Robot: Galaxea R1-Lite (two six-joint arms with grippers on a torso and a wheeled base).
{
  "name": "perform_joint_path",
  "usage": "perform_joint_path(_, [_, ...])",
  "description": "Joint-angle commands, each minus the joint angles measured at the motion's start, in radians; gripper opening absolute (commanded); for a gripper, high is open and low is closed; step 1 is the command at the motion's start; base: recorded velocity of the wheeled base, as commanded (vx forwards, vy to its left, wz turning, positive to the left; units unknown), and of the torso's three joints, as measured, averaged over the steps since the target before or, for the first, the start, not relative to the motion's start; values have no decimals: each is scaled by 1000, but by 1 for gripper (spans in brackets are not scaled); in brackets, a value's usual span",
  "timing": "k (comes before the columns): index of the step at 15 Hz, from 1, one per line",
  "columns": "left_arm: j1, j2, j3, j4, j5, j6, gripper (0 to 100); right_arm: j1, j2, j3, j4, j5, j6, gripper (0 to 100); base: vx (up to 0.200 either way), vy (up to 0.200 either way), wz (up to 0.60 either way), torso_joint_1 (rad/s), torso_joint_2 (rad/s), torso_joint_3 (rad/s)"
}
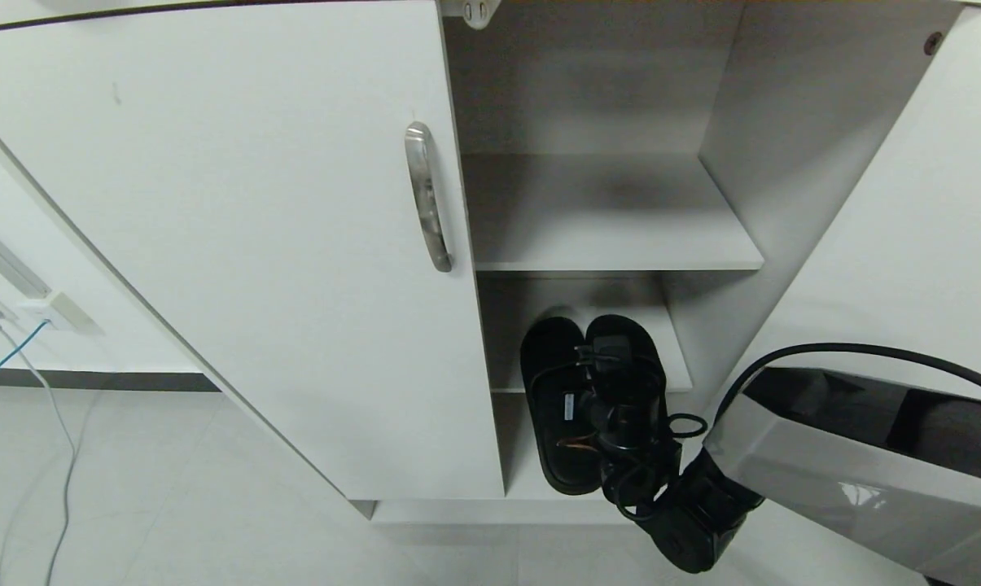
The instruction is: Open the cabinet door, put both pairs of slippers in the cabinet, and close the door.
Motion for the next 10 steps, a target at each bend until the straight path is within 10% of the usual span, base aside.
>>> perform_joint_path(1, [0, 2, 0, 1, 1, 0, 0, -15, 5, -82, 62, 9, 2, 0, 0, 0, 0, 0, 0, 0])
perform_joint_path(10, [0, 2, 0, -1, 1, 2, 0, -82, 94, -426, 301, 43, 11, 0, 0, 0, 0, 0, 0, 0])
